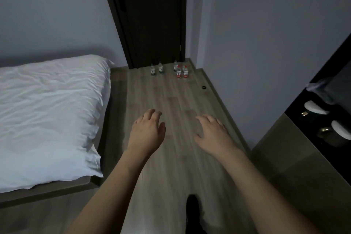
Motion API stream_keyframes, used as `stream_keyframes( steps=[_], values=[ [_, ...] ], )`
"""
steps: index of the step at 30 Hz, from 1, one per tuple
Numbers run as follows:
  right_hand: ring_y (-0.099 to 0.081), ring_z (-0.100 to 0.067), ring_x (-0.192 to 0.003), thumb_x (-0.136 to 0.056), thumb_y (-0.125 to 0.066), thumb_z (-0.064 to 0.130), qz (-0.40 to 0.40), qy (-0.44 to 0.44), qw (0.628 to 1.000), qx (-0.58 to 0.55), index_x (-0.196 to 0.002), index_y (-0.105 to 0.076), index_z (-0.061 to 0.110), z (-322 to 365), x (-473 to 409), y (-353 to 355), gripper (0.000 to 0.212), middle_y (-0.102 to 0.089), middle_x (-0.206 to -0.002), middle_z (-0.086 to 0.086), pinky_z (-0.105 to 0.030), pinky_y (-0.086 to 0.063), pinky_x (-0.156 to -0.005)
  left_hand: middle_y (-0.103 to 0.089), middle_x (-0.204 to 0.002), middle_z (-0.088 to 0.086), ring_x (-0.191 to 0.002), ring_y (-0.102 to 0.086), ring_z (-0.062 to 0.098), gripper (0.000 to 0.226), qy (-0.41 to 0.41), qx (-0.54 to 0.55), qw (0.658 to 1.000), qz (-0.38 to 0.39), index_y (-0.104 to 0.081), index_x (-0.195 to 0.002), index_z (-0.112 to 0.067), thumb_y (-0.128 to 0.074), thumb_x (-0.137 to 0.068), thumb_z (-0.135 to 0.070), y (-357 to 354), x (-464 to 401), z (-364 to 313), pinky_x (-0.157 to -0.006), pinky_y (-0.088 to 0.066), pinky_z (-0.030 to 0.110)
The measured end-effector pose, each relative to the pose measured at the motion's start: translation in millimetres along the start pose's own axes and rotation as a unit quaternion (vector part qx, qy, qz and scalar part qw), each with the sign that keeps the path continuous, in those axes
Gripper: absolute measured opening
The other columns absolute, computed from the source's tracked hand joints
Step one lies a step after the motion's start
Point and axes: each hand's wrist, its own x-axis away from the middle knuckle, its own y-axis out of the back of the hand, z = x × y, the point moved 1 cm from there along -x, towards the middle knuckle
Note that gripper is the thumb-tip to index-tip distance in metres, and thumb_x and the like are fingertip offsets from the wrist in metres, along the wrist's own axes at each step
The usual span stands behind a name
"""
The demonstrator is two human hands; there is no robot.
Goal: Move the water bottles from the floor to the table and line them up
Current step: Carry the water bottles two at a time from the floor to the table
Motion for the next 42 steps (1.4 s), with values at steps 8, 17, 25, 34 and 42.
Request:
stream_keyframes(
  steps=[8, 17, 25, 34, 42],
  values=[
    [-0.038, -0.025, -0.132, -0.088, -0.056, 0.033, 0.003, 0.016, 1.0, -0.018, -0.144, -0.037, 0.016, -40, -147, 21, 0.061, -0.04, -0.145, -0.006, -0.033, -0.029, -0.111, -0.041, -0.152, 0.004, -0.13, -0.049, 0.025, 0.047, 0.004, -0.017, 1.0, 0.004, -0.045, -0.145, -0.018, -0.042, -0.102, -0.037, -4, -152, -9, -0.108, -0.042, 0.041],
    [-0.04, -0.025, -0.129, -0.087, -0.056, 0.033, 0.002, 0.024, 0.999, -0.024, -0.143, -0.038, 0.017, -64, -277, 45, 0.061, -0.042, -0.142, -0.005, -0.033, -0.031, -0.11, -0.043, -0.15, 0.003, -0.127, -0.051, 0.025, 0.045, 0.009, -0.013, 1.0, -0.003, -0.046, -0.143, -0.019, -0.043, -0.101, -0.037, -6, -287, -13, -0.104, -0.045, 0.041],
    [-0.043, -0.025, -0.127, -0.086, -0.057, 0.033, 0.004, 0.016, 1.0, -0.022, -0.142, -0.04, 0.017, -74, -414, 42, 0.06, -0.045, -0.139, -0.006, -0.034, -0.035, -0.107, -0.043, -0.149, 0.002, -0.123, -0.054, 0.024, 0.045, 0.005, 0.004, 1.0, -0.002, -0.046, -0.143, -0.021, -0.043, -0.101, -0.039, -35, -423, 19, -0.102, -0.047, 0.039],
    [-0.041, -0.025, -0.128, -0.087, -0.056, 0.031, -0.023, 0.008, 0.999, -0.023, -0.144, -0.038, 0.018, -65, -613, 66, 0.061, -0.044, -0.141, -0.005, -0.033, -0.033, -0.109, -0.046, -0.146, 0.003, -0.118, -0.056, 0.023, 0.045, -0.023, 0.021, 0.999, -0.007, -0.045, -0.143, -0.02, -0.042, -0.102, -0.038, -24, -631, 63, -0.097, -0.049, 0.04],
    [-0.044, -0.027, -0.124, -0.084, -0.06, 0.031, -0.022, -0.02, 0.999, -0.031, -0.14, -0.042, 0.02, -84, -743, 65, 0.06, -0.047, -0.137, -0.005, -0.033, -0.036, -0.104, -0.042, -0.149, 0.002, -0.127, -0.05, 0.024, 0.046, -0.035, 0.027, 0.999, 0.02, -0.042, -0.145, -0.019, -0.041, -0.103, -0.038, -43, -761, 69, -0.099, -0.048, 0.039]
  ],
)
